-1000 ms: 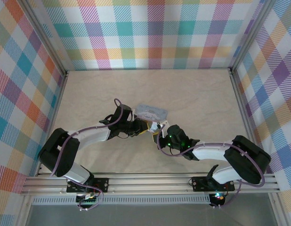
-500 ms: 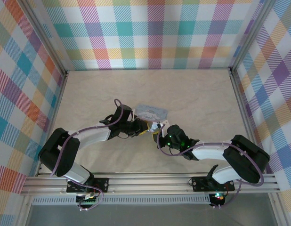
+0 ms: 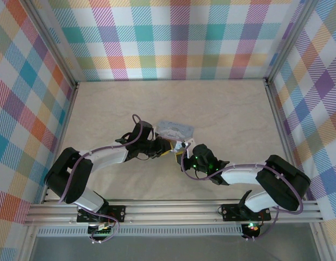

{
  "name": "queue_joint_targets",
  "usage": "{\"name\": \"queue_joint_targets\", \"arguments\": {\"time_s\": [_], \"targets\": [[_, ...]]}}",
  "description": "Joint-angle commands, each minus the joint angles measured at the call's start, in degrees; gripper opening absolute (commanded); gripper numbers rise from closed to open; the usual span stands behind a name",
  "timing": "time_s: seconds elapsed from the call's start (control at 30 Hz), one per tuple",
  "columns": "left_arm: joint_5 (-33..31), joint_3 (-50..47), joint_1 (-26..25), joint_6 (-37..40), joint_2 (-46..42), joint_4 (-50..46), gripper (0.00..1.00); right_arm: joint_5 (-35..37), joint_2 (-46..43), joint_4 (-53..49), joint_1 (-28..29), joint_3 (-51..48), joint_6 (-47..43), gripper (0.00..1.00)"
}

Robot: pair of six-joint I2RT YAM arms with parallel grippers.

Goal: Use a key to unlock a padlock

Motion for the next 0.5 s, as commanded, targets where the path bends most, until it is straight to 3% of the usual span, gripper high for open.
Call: {"name": "queue_joint_targets", "arguments": {"time_s": [0.0, 0.47], "targets": [[1.42, 1.54, -1.25, -1.50, 0.54, 2.13, 0.20, 0.78, 0.20, 5.34, 0.34, 0.81, 0.91, 0.01], [1.11, 2.28, -2.73, -3.68, 1.27, 2.71, 0.19, 3.05, 2.91, 8.41, 0.34, 4.07, -3.04, 0.01]]}}
